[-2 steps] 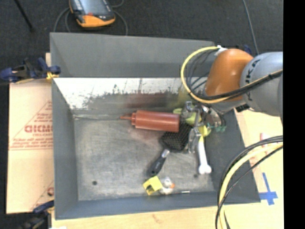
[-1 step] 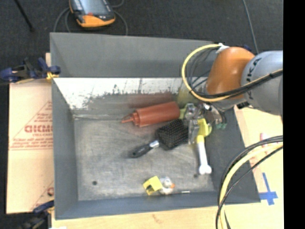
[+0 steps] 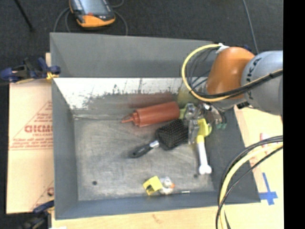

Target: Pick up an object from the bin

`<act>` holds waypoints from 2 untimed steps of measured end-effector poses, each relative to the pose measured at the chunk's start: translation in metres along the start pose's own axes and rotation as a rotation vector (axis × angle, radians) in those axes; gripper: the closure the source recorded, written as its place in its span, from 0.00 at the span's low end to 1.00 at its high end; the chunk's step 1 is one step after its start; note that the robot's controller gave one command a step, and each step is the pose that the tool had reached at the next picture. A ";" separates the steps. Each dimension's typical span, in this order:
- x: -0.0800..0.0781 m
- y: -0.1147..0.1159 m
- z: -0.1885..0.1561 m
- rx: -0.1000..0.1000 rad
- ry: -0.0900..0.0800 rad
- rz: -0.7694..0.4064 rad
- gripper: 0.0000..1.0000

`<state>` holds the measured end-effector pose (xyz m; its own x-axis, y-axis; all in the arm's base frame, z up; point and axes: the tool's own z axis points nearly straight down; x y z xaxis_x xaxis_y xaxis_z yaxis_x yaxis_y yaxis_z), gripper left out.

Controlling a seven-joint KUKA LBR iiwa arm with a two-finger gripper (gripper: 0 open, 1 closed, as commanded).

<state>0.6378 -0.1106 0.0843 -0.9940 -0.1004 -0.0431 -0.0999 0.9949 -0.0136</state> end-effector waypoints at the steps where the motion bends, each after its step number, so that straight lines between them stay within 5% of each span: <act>1: 0.013 -0.009 -0.033 -0.013 0.036 0.043 1.00; 2: 0.003 -0.007 -0.007 -0.011 0.037 0.099 0.00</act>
Offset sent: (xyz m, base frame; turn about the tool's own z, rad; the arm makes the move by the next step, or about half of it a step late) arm -0.0018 -0.0044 -0.0057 0.1081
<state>0.6355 -0.1178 0.0916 -1.0000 -0.0011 -0.0066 -0.0011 1.0000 0.0002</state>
